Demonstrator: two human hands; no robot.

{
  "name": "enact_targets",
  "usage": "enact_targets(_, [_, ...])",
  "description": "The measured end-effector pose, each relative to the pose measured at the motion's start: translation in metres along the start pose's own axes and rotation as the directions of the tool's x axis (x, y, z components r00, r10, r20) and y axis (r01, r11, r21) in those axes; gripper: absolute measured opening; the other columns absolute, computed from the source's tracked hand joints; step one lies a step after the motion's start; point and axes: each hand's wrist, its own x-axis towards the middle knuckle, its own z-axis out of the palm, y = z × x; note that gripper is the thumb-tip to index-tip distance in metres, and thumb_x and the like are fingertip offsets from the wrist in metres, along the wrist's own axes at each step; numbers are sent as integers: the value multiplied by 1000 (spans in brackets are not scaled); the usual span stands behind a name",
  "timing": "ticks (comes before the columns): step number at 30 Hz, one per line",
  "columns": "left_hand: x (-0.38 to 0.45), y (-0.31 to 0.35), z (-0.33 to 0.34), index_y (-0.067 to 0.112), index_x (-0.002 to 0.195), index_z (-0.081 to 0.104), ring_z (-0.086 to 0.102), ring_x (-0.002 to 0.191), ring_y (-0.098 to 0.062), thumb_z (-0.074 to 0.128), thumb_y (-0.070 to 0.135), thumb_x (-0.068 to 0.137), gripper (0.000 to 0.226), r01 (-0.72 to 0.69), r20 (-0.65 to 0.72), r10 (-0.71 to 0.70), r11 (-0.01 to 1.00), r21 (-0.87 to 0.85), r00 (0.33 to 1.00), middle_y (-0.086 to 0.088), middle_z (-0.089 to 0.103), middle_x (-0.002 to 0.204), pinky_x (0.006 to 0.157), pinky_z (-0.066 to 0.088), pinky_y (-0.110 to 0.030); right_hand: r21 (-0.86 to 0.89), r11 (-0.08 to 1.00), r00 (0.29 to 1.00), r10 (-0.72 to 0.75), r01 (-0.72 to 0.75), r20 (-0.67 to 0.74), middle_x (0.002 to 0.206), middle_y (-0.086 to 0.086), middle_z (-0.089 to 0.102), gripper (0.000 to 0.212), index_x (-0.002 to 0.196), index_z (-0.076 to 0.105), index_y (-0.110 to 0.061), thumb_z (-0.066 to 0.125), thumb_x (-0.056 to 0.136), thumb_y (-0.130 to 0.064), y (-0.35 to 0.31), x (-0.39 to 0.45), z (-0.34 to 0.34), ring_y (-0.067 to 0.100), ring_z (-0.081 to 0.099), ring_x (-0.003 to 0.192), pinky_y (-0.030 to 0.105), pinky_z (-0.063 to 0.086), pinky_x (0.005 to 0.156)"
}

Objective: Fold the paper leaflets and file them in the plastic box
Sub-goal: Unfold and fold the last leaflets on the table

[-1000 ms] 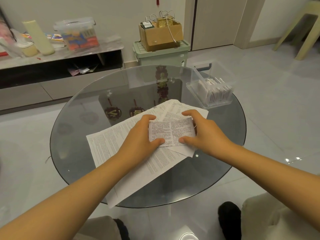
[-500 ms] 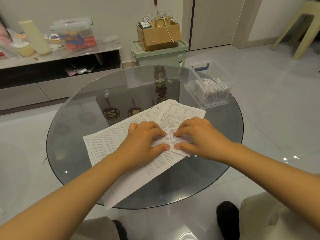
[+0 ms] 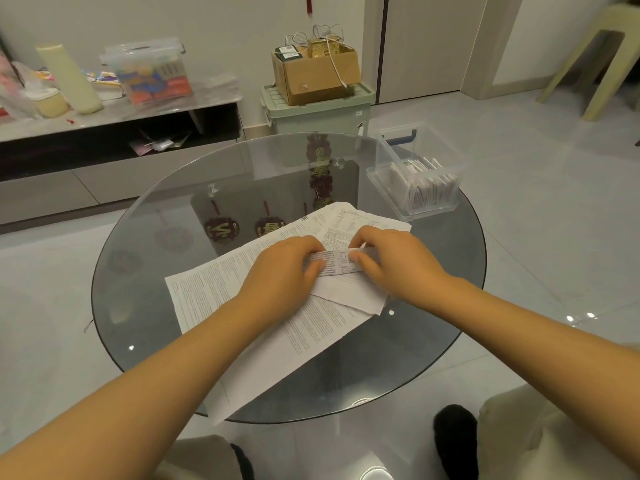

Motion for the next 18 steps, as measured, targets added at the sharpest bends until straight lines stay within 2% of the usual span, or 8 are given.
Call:
enact_targets(4, [4, 1, 3, 26, 113, 54, 49, 101, -9, 62, 23, 89, 25, 111, 4, -112, 987, -118, 994, 7, 52, 113, 85, 35, -18, 65, 996, 998, 66, -67, 15, 113, 0, 58, 26, 114, 56, -27, 60, 89, -29, 3, 6, 8, 19, 51, 107, 34, 45, 87])
enact_targets(7, [7, -3, 5, 28, 106, 59, 42, 111, -12, 66, 22, 86, 21, 113, -18, -115, 988, -105, 993, 8, 43, 113, 98, 35, -24, -16, 999, 999, 36, -37, -29, 116, -3, 50, 21, 109, 63, -29, 61, 88, -31, 6, 9, 13, 18, 39, 113, 27, 30, 93])
enact_targets(10, [9, -5, 5, 26, 96, 70, 43, 109, -13, 67, 23, 86, 11, 43, -38, -44, 999, -29, 998, 11, 46, 101, 103, 35, -32, -138, 990, 999, -43, 42, -3, 115, -7, 54, 21, 107, 68, -29, 58, 90, -33, 8, 10, 11, 17, 35, 113, 27, 20, 94])
enact_targets(12, [9, -5, 5, 24, 99, 71, 49, 99, -11, 68, 33, 84, 18, -16, 2, 16, 1000, -8, 1000, 11, 54, 97, 97, 41, -33, -124, 989, 996, -69, 76, 57, 114, -7, 57, 24, 110, 68, -29, 59, 89, -35, 9, 11, 7, 17, 39, 113, 27, 25, 94])
enact_targets(15, [8, -3, 3, 26, 105, 68, 50, 95, -7, 67, 46, 80, 32, -56, 24, 55, 997, 45, 998, 12, 58, 101, 84, 44, -25, -69, 993, 991, -90, 97, 101, 115, -6, 59, 30, 112, 68, -29, 63, 85, -40, 11, 10, 1, 16, 46, 111, 27, 36, 90])
enact_targets(18, [8, -3, 3, 27, 107, 69, 52, 98, -8, 62, 45, 85, 28, -130, -15, 132, 986, 102, 991, 11, 61, 103, 81, 44, -24, -200, 963, 982, -167, 181, 84, 112, -5, 62, 31, 115, 66, -28, 56, 90, -42, 11, 7, 1, 17, 50, 107, 29, 40, 86])
